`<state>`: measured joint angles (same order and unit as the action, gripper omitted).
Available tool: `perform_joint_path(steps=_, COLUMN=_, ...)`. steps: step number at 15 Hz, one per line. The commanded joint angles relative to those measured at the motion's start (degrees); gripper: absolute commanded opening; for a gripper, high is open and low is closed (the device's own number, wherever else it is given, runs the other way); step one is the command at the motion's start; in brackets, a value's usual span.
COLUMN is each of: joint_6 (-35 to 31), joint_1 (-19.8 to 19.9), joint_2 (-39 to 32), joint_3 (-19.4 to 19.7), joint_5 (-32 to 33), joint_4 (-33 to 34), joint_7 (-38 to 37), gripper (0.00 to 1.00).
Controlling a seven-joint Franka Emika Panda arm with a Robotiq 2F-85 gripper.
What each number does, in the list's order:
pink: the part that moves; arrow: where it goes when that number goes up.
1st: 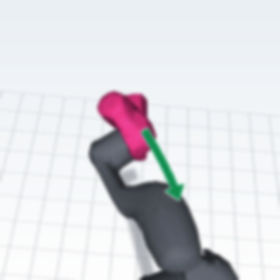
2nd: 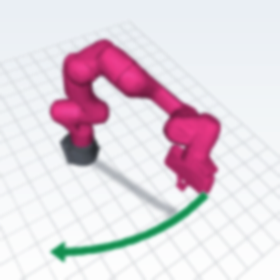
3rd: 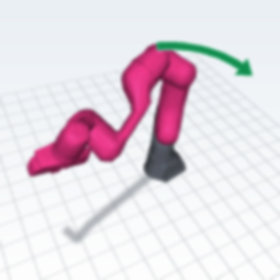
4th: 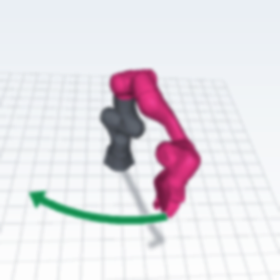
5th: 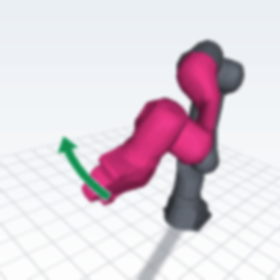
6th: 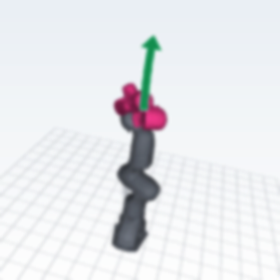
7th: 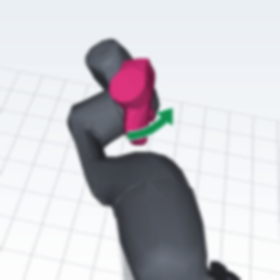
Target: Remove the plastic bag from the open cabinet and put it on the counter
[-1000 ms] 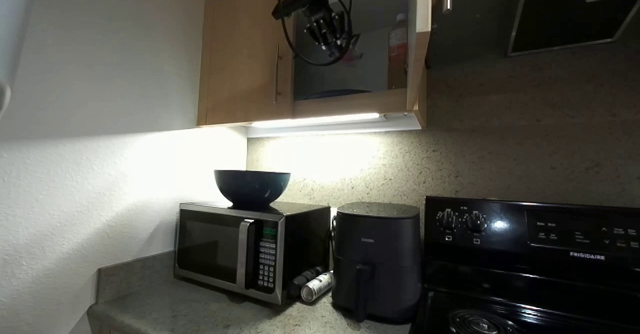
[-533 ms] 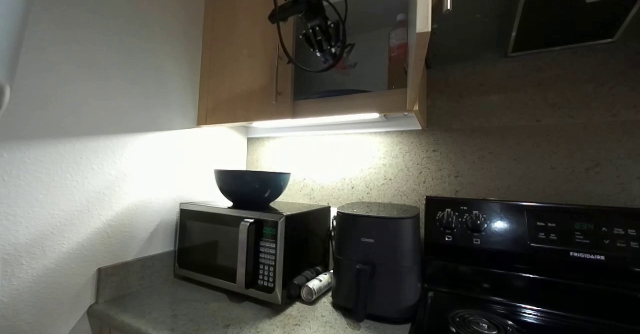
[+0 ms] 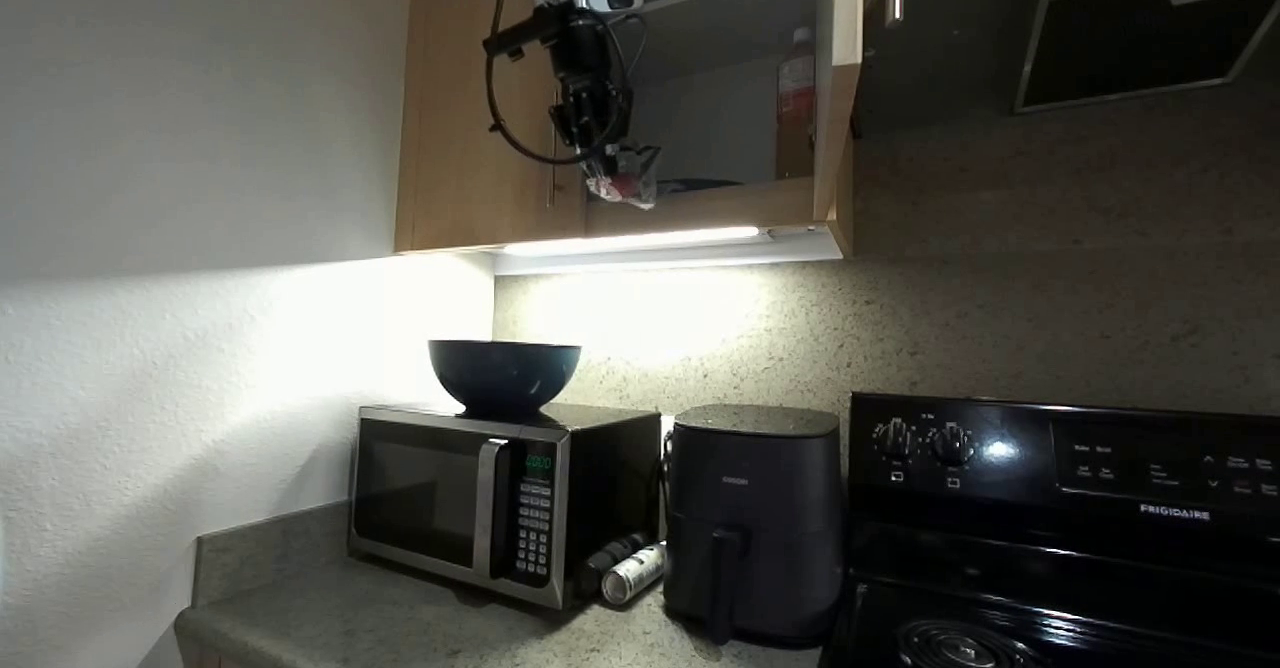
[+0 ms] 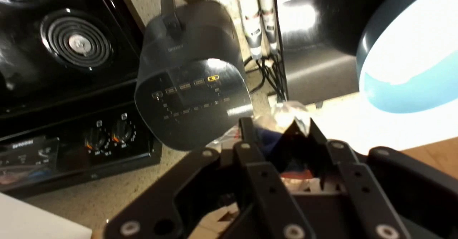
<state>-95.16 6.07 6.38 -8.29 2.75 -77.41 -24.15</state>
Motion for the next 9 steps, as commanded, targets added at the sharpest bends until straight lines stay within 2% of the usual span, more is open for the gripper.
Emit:
perform_joint_path(steps=1, joint_6=6.4, joint_1=0.1, joint_2=7.1, joint_3=1.0, joint_5=-4.8, joint_4=-9.2, joint_7=-1.5, gripper=0.13)
perform_joint_path(steps=3, joint_6=9.0, joint_1=0.2, joint_2=9.2, joint_3=1.3, joint_5=-5.6, joint_4=-12.3, joint_7=-2.4, gripper=0.13)
perform_joint_path(steps=4, joint_6=9.3, joint_1=-1.6, joint_2=9.7, joint_3=2.2, joint_5=-2.1, joint_4=-13.3, joint_7=-3.7, gripper=0.13)
perform_joint_path(steps=5, joint_6=8.9, joint_1=-1.9, joint_2=6.4, joint_3=2.4, joint_5=-2.9, joint_4=-8.6, joint_7=-1.8, gripper=0.35)
perform_joint_path(steps=9, joint_6=9.2, joint_1=-1.9, joint_2=8.3, joint_3=2.7, joint_5=-2.8, joint_4=-11.6, joint_7=-2.4, gripper=0.35)
